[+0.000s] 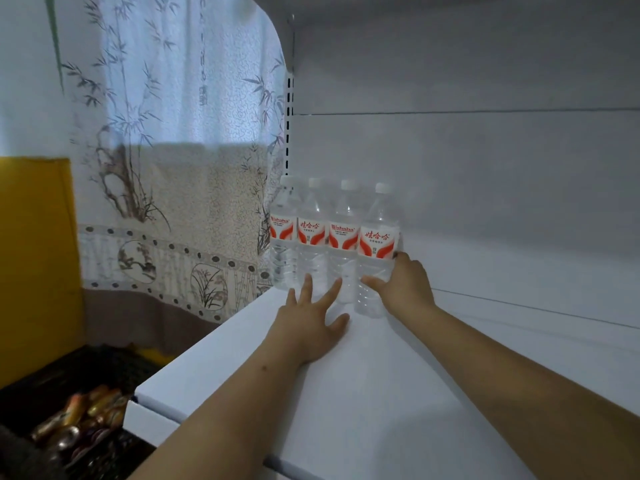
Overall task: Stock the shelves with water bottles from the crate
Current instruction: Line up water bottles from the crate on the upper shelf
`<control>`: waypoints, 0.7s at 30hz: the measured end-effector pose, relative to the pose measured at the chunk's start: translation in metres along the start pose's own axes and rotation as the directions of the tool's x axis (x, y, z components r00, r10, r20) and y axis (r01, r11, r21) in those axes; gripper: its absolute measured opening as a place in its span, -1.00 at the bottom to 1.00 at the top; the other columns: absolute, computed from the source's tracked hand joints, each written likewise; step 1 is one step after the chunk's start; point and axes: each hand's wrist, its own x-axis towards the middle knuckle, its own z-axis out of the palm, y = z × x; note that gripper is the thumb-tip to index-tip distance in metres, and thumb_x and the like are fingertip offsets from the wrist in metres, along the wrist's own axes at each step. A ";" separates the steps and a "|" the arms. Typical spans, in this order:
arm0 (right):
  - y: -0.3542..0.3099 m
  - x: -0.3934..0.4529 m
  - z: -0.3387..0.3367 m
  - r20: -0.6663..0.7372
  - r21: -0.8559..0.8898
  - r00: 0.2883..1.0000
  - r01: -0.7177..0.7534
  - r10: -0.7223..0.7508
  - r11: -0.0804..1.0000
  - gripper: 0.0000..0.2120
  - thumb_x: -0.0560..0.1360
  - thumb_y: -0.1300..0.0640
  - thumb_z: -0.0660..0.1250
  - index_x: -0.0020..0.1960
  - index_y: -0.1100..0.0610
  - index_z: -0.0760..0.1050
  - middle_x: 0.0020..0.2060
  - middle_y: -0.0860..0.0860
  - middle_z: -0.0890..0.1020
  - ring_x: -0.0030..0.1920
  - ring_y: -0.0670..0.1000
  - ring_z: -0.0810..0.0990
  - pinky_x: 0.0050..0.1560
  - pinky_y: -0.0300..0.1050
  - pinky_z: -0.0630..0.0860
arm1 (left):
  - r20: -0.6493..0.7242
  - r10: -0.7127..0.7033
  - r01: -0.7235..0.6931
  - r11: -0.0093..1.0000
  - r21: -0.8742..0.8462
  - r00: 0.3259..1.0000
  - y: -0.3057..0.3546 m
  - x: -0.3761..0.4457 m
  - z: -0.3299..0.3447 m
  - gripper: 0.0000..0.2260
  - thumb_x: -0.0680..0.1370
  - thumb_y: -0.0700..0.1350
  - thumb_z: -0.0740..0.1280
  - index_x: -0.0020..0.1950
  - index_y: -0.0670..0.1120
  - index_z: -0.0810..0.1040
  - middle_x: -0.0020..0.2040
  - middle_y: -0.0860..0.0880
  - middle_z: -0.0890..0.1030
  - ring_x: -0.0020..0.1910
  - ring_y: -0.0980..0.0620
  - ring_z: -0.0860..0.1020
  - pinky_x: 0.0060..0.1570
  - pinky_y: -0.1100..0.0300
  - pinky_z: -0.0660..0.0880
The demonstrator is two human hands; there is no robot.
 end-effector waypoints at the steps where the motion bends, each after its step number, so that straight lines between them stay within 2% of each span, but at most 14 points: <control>1: -0.001 0.000 0.000 -0.022 0.006 1.000 -0.003 0.003 1.000 -0.40 0.41 -0.05 0.50 0.30 0.18 0.36 0.18 0.13 0.52 0.17 0.16 0.56 0.13 0.00 0.52 | 0.005 0.003 -0.003 1.000 0.022 1.000 0.000 0.001 0.001 -0.41 0.57 0.34 0.03 0.52 0.37 -0.21 0.60 -0.05 -0.23 0.57 -0.27 -0.10 0.49 -0.17 0.06; 7: -0.003 -0.003 -0.001 -0.056 -0.008 0.998 0.016 -0.017 1.000 -0.44 0.43 -0.03 0.49 0.26 0.23 0.35 0.19 0.15 0.55 0.18 0.16 0.57 0.11 -0.03 0.51 | 0.035 0.002 -0.005 0.997 0.079 0.999 -0.001 0.003 0.001 -0.42 0.58 0.35 -0.01 0.54 0.35 -0.18 0.61 -0.05 -0.18 0.57 -0.24 -0.05 0.48 -0.13 0.04; 13: -0.004 -0.020 0.007 -0.054 -0.095 0.997 0.054 -0.060 0.994 -0.28 0.38 0.06 0.55 0.37 0.21 0.25 0.21 0.17 0.50 0.20 0.18 0.56 0.17 0.02 0.53 | 0.050 0.001 -0.005 0.997 0.083 0.999 0.000 0.002 0.000 -0.43 0.58 0.35 -0.02 0.54 0.34 -0.16 0.61 -0.05 -0.15 0.57 -0.22 -0.02 0.48 -0.14 0.03; 21: -0.001 -0.010 0.012 -0.096 -0.083 0.995 0.019 -0.027 0.996 -0.33 0.40 0.09 0.54 0.35 0.21 0.26 0.22 0.18 0.49 0.22 0.19 0.53 0.18 0.02 0.51 | 0.046 0.013 -0.016 0.997 0.070 0.999 0.000 0.001 0.000 -0.44 0.59 0.34 -0.02 0.55 0.34 -0.13 0.62 -0.05 -0.10 0.57 -0.21 0.01 0.48 -0.13 0.03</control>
